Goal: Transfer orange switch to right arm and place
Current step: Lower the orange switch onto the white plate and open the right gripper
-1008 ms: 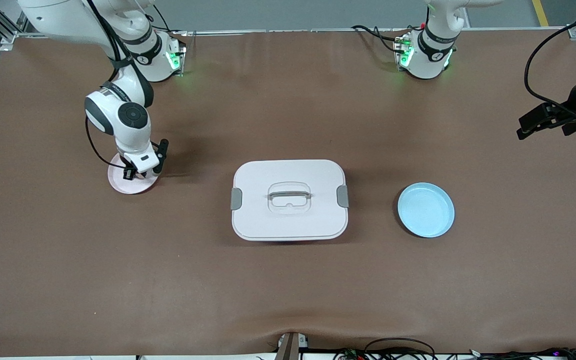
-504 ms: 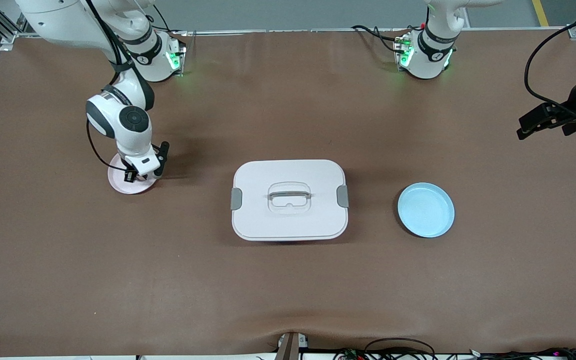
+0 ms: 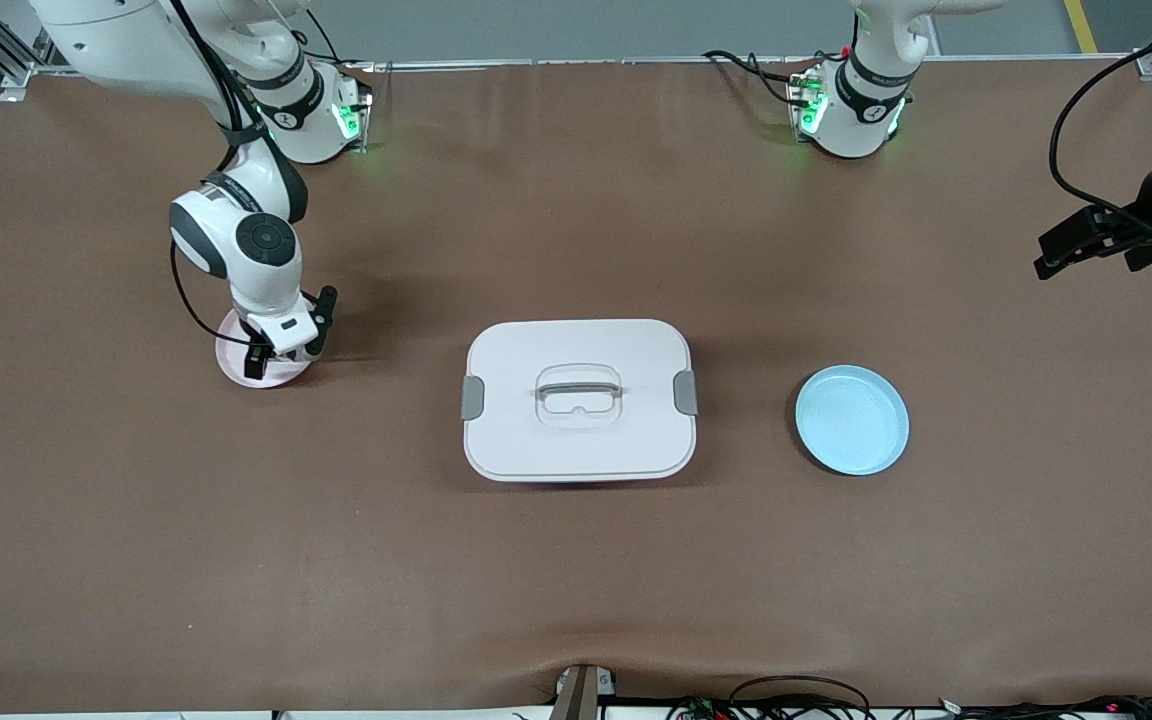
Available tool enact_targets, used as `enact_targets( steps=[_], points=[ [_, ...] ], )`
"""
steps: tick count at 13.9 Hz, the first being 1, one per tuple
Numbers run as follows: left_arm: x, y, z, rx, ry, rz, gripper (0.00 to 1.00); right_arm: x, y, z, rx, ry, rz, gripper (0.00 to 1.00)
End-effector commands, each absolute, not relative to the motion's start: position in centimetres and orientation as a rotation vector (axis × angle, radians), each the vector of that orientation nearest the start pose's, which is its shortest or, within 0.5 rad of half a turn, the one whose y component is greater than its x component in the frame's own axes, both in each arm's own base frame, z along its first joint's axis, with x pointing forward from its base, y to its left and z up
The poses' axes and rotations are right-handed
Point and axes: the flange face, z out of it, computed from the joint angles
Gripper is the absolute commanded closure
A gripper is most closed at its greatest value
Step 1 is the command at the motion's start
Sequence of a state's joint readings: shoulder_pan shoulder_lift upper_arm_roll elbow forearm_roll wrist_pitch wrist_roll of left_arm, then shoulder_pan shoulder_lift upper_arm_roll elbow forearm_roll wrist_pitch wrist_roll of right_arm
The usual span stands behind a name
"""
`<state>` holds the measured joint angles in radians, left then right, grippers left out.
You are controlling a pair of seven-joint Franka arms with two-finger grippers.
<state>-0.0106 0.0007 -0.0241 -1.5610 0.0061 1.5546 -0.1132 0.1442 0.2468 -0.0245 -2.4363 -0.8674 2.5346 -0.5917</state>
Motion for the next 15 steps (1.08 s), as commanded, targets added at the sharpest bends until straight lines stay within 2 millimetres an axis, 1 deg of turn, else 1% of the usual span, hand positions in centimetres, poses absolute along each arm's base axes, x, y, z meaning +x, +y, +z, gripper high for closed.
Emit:
enact_targets(
  steps=[1, 3, 4, 6, 7, 8, 9, 10, 12, 13, 15],
  points=[
    [55.1, -1.9, 63.2, -3.139, -0.104, 0.017, 0.0, 47.0, 5.8, 20.0, -2.629, -2.363, 0.407, 0.0],
    [55.1, -1.9, 63.4, -3.139, -0.108, 0.012, 0.0, 47.1, 5.7, 20.5, -2.64, -2.362, 0.396, 0.0],
    [55.1, -1.9, 63.5, -3.139, -0.111, 0.01, 0.0, 47.3, 5.8, 21.4, -2.646, -2.374, 0.378, 0.0],
    [55.1, -1.8, 63.4, -3.143, -0.118, 0.013, 0.0, 48.1, 5.7, 24.4, -2.629, -2.448, 0.388, 0.0],
    [55.1, -1.8, 63.3, -3.146, -0.12, 0.015, 0.0, 49.0, 5.6, 26.3, -2.671, -2.438, 0.426, 0.0],
    [55.2, -1.8, 63.2, -3.146, -0.118, 0.018, 0.0, 49.7, 5.4, 27.8, -2.746, -2.344, 0.474, 0.0],
    [55.1, -1.7, 63.3, -3.145, -0.118, 0.015, 0.0, 50.8, 6.3, 29.9, -2.816, -2.207, 0.488, 0.0],
    [55.2, -1.7, 63.2, -3.146, -0.118, 0.02, 0.0, 51.4, 7.2, 31.5, -2.851, -2.078, 0.553, 0.0],
    [55.2, -1.7, 63.2, -3.145, -0.116, 0.02, 0.0, 53.0, 8.4, 35.8, -2.884, -1.898, 0.614, 0.0],
    [55.2, -1.7, 63.2, -3.146, -0.116, 0.02, 0.0, 53.7, 8.8, 37.6, -2.902, -1.834, 0.607, 0.0],
    [55.2, -1.7, 63.2, -3.146, -0.113, 0.02, 0.0, 54.6, 8.7, 40.4, -2.921, -1.7, 0.574, 0.0]
  ],
)
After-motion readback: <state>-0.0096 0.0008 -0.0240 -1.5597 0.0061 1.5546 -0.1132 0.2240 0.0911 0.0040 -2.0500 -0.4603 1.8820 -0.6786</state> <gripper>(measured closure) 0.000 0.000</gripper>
